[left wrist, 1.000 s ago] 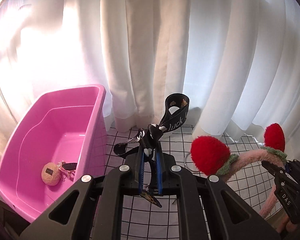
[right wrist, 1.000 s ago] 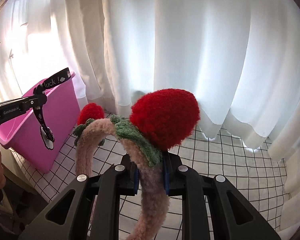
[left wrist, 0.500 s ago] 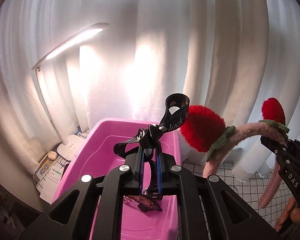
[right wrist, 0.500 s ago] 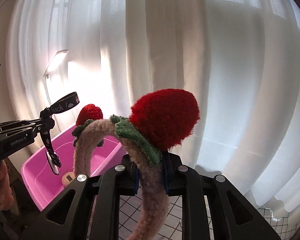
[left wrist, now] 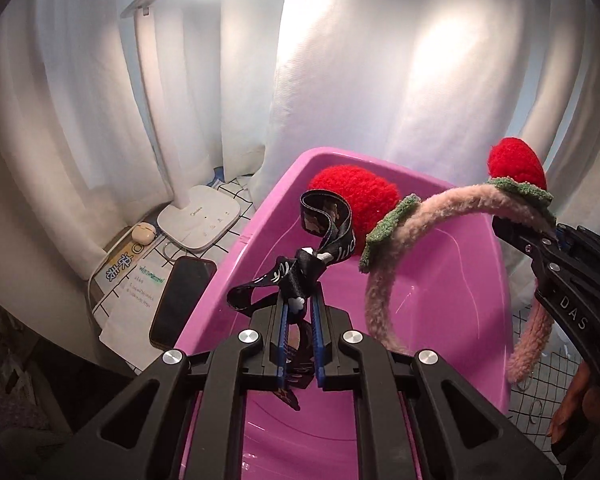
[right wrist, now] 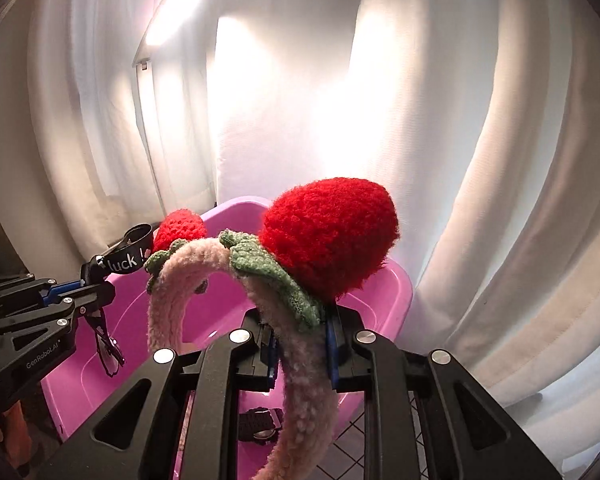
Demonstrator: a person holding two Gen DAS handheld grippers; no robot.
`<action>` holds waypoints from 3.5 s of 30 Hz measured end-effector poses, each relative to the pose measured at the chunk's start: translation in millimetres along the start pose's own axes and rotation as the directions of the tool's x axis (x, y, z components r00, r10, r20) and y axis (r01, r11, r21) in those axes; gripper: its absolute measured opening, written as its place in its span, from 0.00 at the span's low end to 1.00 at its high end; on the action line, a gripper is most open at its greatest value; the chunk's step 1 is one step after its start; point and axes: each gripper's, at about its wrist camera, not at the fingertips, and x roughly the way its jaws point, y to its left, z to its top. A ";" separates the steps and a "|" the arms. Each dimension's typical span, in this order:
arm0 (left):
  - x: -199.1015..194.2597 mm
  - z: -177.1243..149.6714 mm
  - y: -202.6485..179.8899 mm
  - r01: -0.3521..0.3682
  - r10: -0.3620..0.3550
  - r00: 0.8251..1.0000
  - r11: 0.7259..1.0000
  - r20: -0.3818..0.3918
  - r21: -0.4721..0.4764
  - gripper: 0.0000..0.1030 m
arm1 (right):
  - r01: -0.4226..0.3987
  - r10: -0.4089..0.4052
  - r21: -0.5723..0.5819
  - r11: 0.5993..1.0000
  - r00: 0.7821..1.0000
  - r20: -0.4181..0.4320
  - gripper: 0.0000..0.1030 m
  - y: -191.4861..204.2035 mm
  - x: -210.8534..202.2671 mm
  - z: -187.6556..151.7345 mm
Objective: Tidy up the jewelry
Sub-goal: 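Open both grippers to drop the lanyard and headband into the tub, then move both tools back over the table toward the hair clips and bangle, then grasp the black hair clip with the left gripper while the right grasps the engraved silver bangle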
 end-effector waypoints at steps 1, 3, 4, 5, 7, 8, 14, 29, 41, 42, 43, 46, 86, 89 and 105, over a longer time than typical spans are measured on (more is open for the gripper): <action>4.3 -0.6 0.6 0.003 -0.003 1.000 1.000 -0.010 -0.002 0.10 | 0.000 0.000 -0.003 1.000 1.000 -0.017 0.17 1.8 6.8 1.0; 11.5 -0.2 1.3 0.006 -0.006 1.000 1.000 -0.026 -0.002 0.12 | -0.008 0.008 -0.003 1.000 0.999 -0.050 0.18 4.0 17.7 1.7; 14.2 -0.2 1.4 0.001 -0.001 0.999 1.000 -0.035 -0.003 0.16 | -0.010 0.010 0.001 1.000 0.998 -0.067 0.19 4.4 22.9 3.3; 17.0 -0.2 2.7 -0.003 0.003 0.999 1.000 -0.041 -0.010 0.22 | -0.013 0.013 0.009 1.000 0.996 -0.084 0.23 4.2 28.0 4.9; 18.1 0.3 4.4 -0.011 0.010 0.999 1.000 -0.043 -0.022 0.56 | -0.012 0.013 0.017 1.000 0.994 -0.108 0.61 5.4 36.0 9.7; 16.7 0.2 5.1 -0.024 0.024 0.999 0.999 -0.030 -0.026 0.85 | -0.010 0.011 0.007 1.000 0.993 -0.114 0.67 6.2 37.2 8.7; 13.1 0.7 3.8 -0.065 0.065 0.998 0.998 -0.012 -0.001 0.94 | 0.033 -0.036 -0.032 0.999 0.993 -0.109 0.69 11.8 39.2 4.3; 1.3 -6.9 13.8 -0.045 0.044 0.999 0.997 -0.025 -0.056 0.94 | 0.006 -0.003 0.038 0.999 0.996 -0.088 0.70 -6.5 17.8 -12.5; -31.9 -25.0 -27.2 0.027 -0.027 1.000 1.000 -0.007 -0.015 0.94 | 0.026 -0.022 0.173 0.985 0.999 -0.027 0.70 -47.9 -54.9 -63.9; -36.0 -26.8 -32.2 0.037 -0.037 0.999 0.999 -0.003 -0.010 0.94 | 0.035 -0.032 0.194 0.980 0.999 -0.021 0.70 -54.0 -63.8 -71.2; -40.7 -28.7 -36.8 0.049 -0.049 0.999 0.999 0.001 -0.007 0.94 | 0.043 -0.041 0.215 0.976 0.999 -0.014 0.70 -60.2 -72.9 -78.4; -54.1 -35.3 -54.4 0.095 -0.095 0.995 0.995 0.013 0.004 0.94 | 0.060 -0.063 0.272 0.961 0.998 0.003 0.70 -78.9 -99.8 -104.7; 81.7 -211.1 -289.9 0.333 -0.258 0.933 0.881 -0.251 0.334 0.94 | 0.318 -0.148 0.491 0.811 0.924 -0.353 0.70 -216.3 -74.3 -393.5; 89.8 -214.7 -291.9 0.321 -0.242 0.937 0.880 -0.251 0.349 0.94 | 0.319 -0.148 0.480 0.817 0.921 -0.359 0.70 -216.4 -62.3 -393.3; 110.3 -233.3 -310.1 0.284 -0.200 0.950 0.870 -0.238 0.403 0.95 | 0.377 -0.239 0.379 0.845 0.901 -0.363 0.75 -215.2 -35.3 -387.0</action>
